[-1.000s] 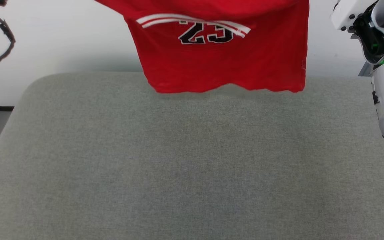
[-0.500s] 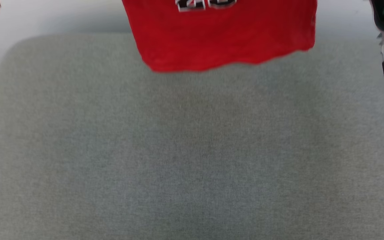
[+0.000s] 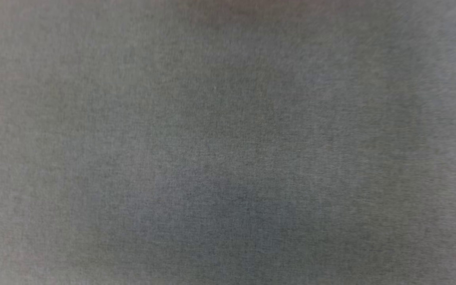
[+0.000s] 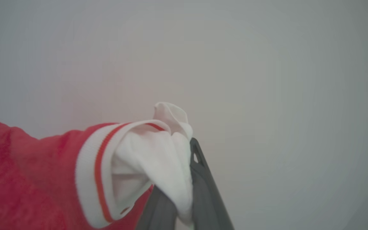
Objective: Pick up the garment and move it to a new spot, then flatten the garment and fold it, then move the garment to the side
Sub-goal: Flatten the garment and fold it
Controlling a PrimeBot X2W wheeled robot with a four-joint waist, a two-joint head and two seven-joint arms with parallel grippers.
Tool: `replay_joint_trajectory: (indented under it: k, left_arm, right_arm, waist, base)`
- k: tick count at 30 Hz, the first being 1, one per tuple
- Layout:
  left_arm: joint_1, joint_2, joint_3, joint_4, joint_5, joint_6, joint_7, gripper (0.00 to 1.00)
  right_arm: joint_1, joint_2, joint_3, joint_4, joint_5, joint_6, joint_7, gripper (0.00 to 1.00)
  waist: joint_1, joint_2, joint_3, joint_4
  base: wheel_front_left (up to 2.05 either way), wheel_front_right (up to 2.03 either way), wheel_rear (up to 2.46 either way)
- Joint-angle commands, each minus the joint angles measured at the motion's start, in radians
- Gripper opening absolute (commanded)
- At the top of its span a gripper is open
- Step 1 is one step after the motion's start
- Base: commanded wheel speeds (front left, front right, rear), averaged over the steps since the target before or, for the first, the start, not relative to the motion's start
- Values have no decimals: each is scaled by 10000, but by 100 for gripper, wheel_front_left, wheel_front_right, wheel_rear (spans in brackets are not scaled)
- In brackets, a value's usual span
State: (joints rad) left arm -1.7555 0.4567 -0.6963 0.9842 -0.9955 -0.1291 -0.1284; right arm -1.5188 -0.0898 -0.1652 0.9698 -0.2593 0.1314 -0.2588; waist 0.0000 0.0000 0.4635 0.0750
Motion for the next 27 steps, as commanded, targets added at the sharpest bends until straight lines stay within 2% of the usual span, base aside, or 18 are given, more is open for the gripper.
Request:
replay_joint_trajectory:
  k: [1, 9, 15, 20, 27]
  left_arm:
    - [266, 23, -84, -9, -36, -21, -21, 0]
    - [1188, 28, -929, 42, -605, -23, 544, 0]
    - [2328, 150, -1636, 146, -1067, -21, 1516, 0]
    - [3682, 428, -2176, -105, -1443, -12, 2015, 0]
    - [5889, 1056, -2846, -795, -1934, -12, 2520, 0]
  right_arm:
    - [152, 59, -114, -6, -145, -15, -44, 0]
    - [631, 258, -916, 728, -1195, -15, -21, 0]
    - [1107, 229, -1131, 2053, -976, -15, 607, 0]
    - [1779, 105, -669, 2978, -455, -15, 1121, 0]
    - [3353, 54, 802, 3198, 709, -15, 2242, 0]
  waist:
    - [0, 0, 668, 340]
    - [0, 0, 577, 516]
    - [0, 0, -55, 482]
    - [0, 0, -824, 357]
    - [0, 0, -1936, 232]
  base:
    - [0, 0, 0]
    - [0, 0, 0]
    - [0, 0, 0]
    - [0, 0, 0]
    - [0, 0, 0]
